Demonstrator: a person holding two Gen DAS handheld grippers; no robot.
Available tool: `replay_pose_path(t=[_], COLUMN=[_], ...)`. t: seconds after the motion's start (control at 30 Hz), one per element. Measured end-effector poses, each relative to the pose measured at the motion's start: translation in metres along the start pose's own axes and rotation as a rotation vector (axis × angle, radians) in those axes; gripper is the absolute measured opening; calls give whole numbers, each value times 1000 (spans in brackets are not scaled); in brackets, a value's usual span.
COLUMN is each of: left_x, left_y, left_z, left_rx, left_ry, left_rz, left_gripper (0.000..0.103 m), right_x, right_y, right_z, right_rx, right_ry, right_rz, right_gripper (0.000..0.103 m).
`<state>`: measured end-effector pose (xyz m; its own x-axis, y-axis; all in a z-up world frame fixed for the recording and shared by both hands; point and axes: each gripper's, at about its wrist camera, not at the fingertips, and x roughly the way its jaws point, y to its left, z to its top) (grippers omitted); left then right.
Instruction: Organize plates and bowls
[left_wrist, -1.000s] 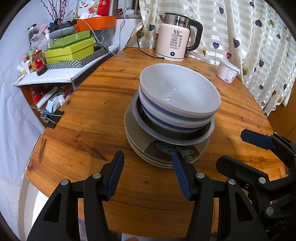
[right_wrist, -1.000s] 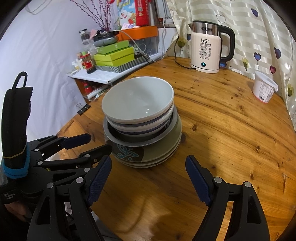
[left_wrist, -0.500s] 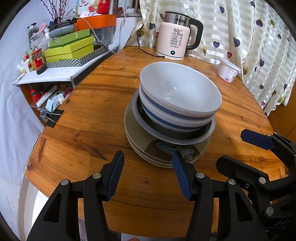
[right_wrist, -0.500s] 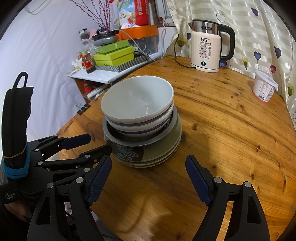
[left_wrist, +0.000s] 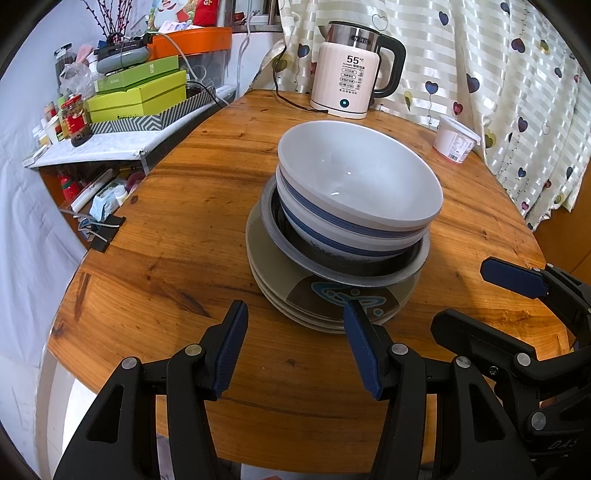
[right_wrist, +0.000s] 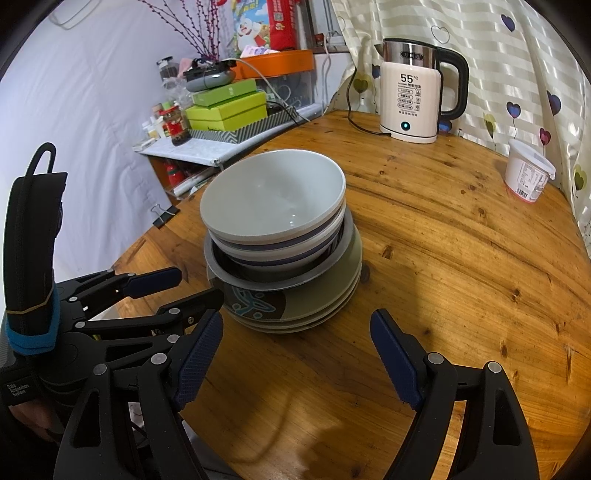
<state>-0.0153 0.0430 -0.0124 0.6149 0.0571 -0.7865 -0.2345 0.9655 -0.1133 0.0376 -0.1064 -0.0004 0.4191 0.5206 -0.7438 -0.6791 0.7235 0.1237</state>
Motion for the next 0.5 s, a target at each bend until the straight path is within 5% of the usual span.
replay_pose_path(t=[0.5], left_x=[2], left_y=[-1], left_z=[-1], left_rx=[-7], left_ry=[7], left_rz=[-16], left_gripper=[55], right_x=[1], right_y=[-1], right_z=[-1], right_rx=[2], right_ry=[-1], right_rz=[0], right_gripper=[83])
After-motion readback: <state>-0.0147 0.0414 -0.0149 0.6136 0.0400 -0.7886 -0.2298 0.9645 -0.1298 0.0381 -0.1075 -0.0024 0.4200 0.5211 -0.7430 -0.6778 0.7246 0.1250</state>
